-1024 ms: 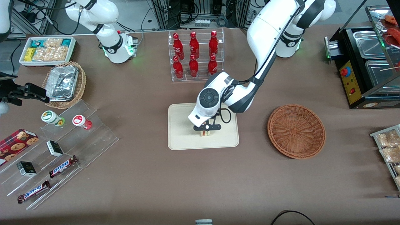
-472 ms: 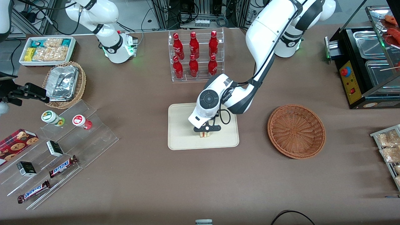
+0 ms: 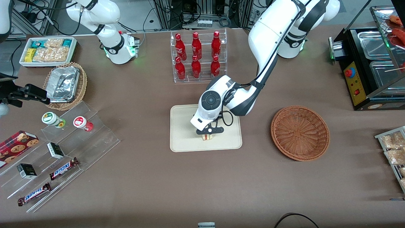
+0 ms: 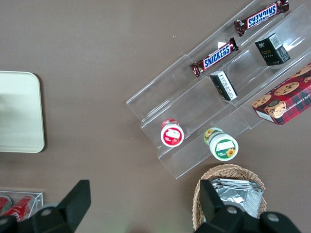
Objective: Place sandwich from basket to tray
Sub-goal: 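Lower the sandwich onto the tray and open the left gripper, then raise the left gripper away from the sandwich on the tray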
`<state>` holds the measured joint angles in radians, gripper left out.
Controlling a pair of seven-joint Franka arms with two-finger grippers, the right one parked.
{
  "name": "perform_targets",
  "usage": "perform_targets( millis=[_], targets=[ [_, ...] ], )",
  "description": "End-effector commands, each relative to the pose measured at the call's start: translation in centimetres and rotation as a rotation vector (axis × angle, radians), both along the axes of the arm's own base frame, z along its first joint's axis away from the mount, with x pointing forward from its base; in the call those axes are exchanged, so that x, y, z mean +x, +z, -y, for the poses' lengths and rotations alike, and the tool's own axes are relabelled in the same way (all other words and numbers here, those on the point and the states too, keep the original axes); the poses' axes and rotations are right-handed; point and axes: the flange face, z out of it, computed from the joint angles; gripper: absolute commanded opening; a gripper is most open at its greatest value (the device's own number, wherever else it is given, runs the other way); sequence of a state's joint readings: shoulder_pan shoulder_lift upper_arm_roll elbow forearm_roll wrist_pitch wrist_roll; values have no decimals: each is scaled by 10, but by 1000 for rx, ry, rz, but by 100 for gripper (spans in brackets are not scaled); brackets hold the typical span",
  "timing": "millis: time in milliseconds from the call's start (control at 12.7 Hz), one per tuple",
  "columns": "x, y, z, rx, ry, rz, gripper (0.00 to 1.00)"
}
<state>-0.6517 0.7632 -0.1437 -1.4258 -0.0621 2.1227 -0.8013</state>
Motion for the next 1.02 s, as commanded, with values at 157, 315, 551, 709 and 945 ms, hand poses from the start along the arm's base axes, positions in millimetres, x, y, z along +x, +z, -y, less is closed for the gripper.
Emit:
perform_targets(
  millis=[157, 315, 551, 709, 945],
  targets=[
    [17, 72, -4, 30, -6, -3, 100],
    [23, 124, -23, 16, -110, 8, 100],
    [38, 178, -72, 17, -207, 3, 100],
    [49, 197, -113, 43, -173, -29, 100],
    [55, 211, -187, 63, -221, -39, 100]
  ],
)
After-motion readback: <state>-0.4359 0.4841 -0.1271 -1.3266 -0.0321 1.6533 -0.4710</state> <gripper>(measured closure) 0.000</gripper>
